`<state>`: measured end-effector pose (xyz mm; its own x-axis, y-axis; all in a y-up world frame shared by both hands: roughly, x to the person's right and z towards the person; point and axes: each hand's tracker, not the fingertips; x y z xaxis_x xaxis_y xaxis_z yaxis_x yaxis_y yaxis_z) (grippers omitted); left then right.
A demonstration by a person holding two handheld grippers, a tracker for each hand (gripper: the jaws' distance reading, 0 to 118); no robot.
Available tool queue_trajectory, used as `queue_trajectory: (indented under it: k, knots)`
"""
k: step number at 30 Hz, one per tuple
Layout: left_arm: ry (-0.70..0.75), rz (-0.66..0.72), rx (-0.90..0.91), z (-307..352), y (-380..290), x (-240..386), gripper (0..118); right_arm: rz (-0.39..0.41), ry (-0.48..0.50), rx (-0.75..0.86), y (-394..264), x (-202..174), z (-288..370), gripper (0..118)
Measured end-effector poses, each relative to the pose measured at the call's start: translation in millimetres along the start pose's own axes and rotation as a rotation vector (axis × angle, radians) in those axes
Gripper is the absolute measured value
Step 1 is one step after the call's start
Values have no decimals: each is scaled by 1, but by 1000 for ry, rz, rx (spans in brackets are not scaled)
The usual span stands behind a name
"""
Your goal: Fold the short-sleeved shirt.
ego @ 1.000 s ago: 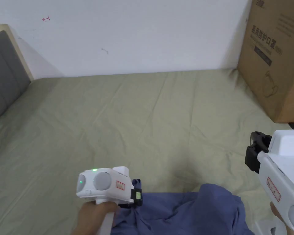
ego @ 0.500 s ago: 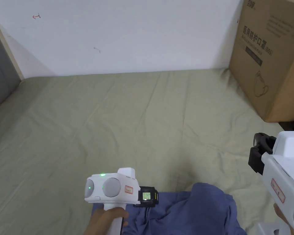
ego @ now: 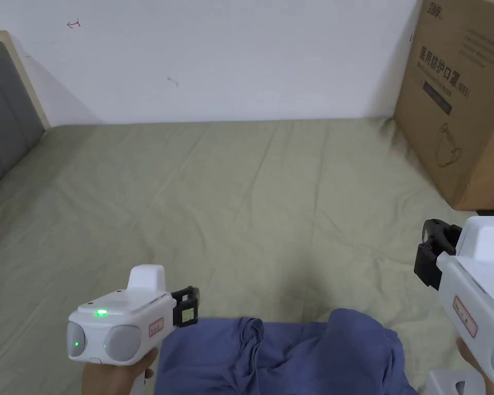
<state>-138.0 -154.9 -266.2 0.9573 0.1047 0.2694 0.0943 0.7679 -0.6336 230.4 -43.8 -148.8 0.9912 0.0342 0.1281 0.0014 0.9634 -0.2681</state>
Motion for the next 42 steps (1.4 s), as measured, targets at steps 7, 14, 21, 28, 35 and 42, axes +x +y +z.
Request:
queue_trajectory:
  k: [7, 14, 21, 28, 35, 42]
  knots:
    - [-40, -5, -67, -22, -38, 3, 0, 4, -6, -7, 2, -2, 4, 2]
    - [-109, -39, -168, -50, -69, 35, 0, 9, -18, -17, 2, 1, 6, 2]
    - [-147, -68, -255, -84, -89, 78, 0, 13, -31, -34, -5, 14, 0, 2]
    - [-187, -78, -250, -87, -82, 99, 0, 8, -55, -38, -9, 24, 0, 2]
    - [-308, 101, -168, -59, -50, 73, 0, 7, -56, -37, -8, 23, 0, 2]
    - [-371, 185, -140, -17, -5, 0, 0, 13, -41, -26, -3, 16, -2, 2]
